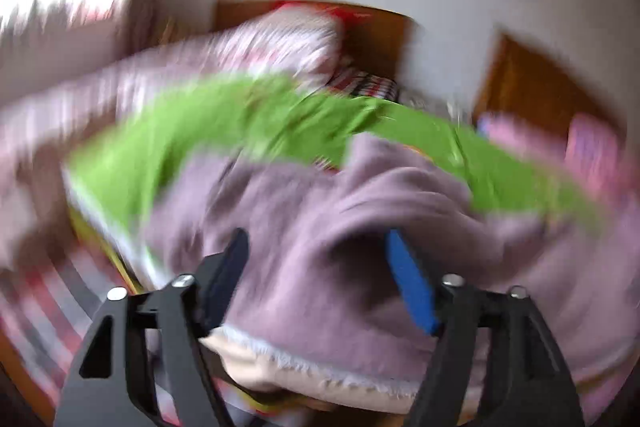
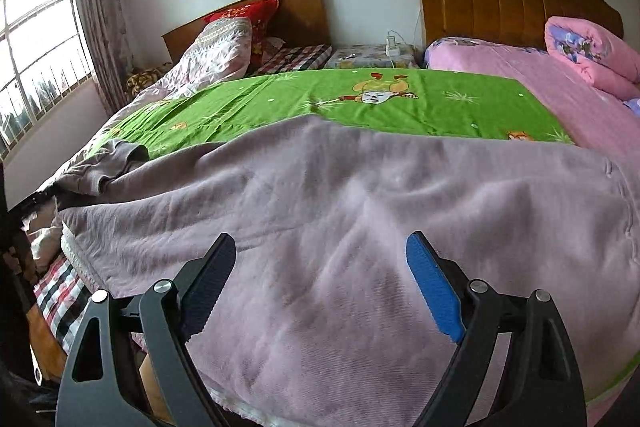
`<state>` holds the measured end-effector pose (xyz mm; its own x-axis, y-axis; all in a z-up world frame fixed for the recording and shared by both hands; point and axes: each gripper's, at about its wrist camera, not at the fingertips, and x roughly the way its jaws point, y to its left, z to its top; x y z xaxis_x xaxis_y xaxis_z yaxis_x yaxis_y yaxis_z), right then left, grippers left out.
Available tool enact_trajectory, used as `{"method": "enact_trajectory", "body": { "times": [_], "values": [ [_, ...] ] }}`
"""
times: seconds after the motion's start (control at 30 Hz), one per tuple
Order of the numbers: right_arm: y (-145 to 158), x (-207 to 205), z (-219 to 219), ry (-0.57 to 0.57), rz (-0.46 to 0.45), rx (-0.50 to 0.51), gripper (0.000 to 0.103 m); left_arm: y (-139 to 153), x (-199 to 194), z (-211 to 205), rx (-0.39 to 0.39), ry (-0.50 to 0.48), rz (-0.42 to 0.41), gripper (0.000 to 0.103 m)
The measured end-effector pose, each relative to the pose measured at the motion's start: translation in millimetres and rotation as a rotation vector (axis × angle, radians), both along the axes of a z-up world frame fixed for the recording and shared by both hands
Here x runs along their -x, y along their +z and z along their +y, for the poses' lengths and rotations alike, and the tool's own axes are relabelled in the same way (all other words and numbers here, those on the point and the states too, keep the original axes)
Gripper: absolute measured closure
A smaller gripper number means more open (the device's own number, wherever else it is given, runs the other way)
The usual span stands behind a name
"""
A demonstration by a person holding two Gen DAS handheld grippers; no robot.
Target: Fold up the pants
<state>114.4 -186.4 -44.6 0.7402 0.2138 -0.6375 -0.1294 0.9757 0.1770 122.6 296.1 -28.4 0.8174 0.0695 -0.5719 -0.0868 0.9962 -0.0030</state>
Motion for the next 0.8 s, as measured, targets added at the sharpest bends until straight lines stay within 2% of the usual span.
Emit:
{"method": "enact_trajectory", "body": {
  "times": [0.03,0.07,0.1,0.13,0.17,0.23,0.27,0.33,0.37,0.4,0.43,0.47,0.5,0.57,0.63,0.67,0.73,0.77,0.8],
  "values": [
    [1,-1,2,0.006,-0.001,-0.001,0.018,3,-3,-22,-0.096,-0.056,0.003,0.017],
    [0,-1,4,0.011,-0.001,-0.001,0.018,2,-5,-52,-0.224,-0.134,0.026,0.016],
    [0,-1,6,0.014,0.0,0.0,0.018,0,-7,-65,-0.297,-0.162,0.04,0.016],
    [-1,-1,7,0.017,0.0,0.002,0.018,-9,-11,-90,-0.468,-0.184,0.056,0.016],
    [-2,-1,9,0.023,0.002,0.003,0.018,-18,-11,-107,-0.592,-0.199,0.063,0.016],
    [-3,-1,10,0.03,0.005,0.008,0.018,-35,-18,-124,-0.731,-0.242,0.102,0.016],
    [-3,-1,10,0.029,0.006,0.011,0.018,-46,-26,-130,-0.768,-0.287,0.137,0.017],
    [-4,-1,8,0.024,0.008,0.009,0.018,-57,-32,-132,-0.767,-0.388,0.158,0.022],
    [-4,-1,7,0.019,0.008,0.007,0.018,-59,-37,-133,-0.736,-0.424,0.168,0.026],
    [-5,-1,5,0.014,0.009,0.005,0.018,-60,-45,-128,-0.702,-0.437,0.179,0.036],
    [-6,-1,5,0.008,0.01,0.003,0.018,-60,-54,-124,-0.653,-0.452,0.2,0.066],
    [-7,0,3,0.004,0.013,0.001,0.018,-60,-62,-118,-0.582,-0.463,0.228,0.08],
    [-7,0,2,0.001,0.014,0.001,0.018,-56,-65,-110,-0.5,-0.466,0.226,0.086],
    [-6,3,1,-0.005,0.011,0.005,0.018,-41,-59,-92,-0.343,-0.457,0.179,0.09],
    [-5,4,-2,-0.011,0.01,0.008,0.018,-18,-53,-55,-0.109,-0.409,0.11,0.092],
    [-5,4,-4,-0.016,0.009,0.008,0.018,-4,-47,-20,0.079,-0.363,0.051,0.092],
    [-5,3,-6,-0.021,0.01,0.0,0.018,8,-42,47,0.372,-0.246,-0.03,0.092],
    [-6,2,-6,-0.021,0.013,-0.011,0.018,7,-40,83,0.513,-0.17,-0.055,0.092],
    [-8,0,-6,-0.018,0.018,-0.02,0.018,0,-43,113,0.613,-0.092,-0.068,0.092]
  ]
}}
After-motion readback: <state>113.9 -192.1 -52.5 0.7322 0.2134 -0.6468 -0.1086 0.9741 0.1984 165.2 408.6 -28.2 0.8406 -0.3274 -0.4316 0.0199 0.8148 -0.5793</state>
